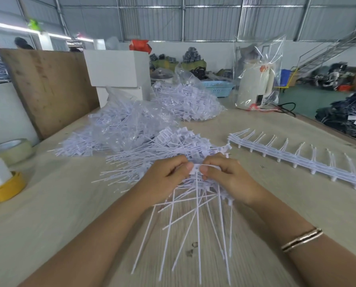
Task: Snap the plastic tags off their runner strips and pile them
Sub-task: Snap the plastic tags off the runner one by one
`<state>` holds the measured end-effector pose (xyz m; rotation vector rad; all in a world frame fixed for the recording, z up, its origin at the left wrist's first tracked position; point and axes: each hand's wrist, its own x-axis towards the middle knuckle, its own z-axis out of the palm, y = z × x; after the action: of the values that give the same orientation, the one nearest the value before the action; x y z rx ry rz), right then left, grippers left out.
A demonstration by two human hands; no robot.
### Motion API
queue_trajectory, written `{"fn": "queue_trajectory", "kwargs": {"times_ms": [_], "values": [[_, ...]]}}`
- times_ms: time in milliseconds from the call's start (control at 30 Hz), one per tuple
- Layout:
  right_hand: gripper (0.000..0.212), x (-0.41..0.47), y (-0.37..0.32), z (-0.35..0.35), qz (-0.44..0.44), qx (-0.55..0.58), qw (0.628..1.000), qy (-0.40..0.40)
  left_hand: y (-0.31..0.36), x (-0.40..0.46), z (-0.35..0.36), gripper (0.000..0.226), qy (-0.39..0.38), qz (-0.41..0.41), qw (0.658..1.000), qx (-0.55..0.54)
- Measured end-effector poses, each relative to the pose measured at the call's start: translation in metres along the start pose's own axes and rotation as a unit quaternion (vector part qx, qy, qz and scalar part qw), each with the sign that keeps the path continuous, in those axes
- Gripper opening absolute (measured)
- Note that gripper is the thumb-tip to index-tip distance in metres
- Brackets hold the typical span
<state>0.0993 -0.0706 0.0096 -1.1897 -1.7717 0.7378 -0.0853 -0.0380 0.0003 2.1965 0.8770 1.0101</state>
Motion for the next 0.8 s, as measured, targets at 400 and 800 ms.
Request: {"fn": "queue_trajectory", "kwargs": {"times_ms": [400, 800], "values": [[0.035, 0.002, 0.014, -0.014, -0.022, 0.051, 0.989, 0.139, -0.009, -0.001, -0.006, 0.027, 0.074, -0.034, 0.992, -0.095], [0.025, 0.005, 0.014, 0.015, -0.051, -0.178, 0.979, 0.087, -0.009, 0.0, 0.009, 0.024, 0.008, 0.048, 0.989, 0.142]]}}
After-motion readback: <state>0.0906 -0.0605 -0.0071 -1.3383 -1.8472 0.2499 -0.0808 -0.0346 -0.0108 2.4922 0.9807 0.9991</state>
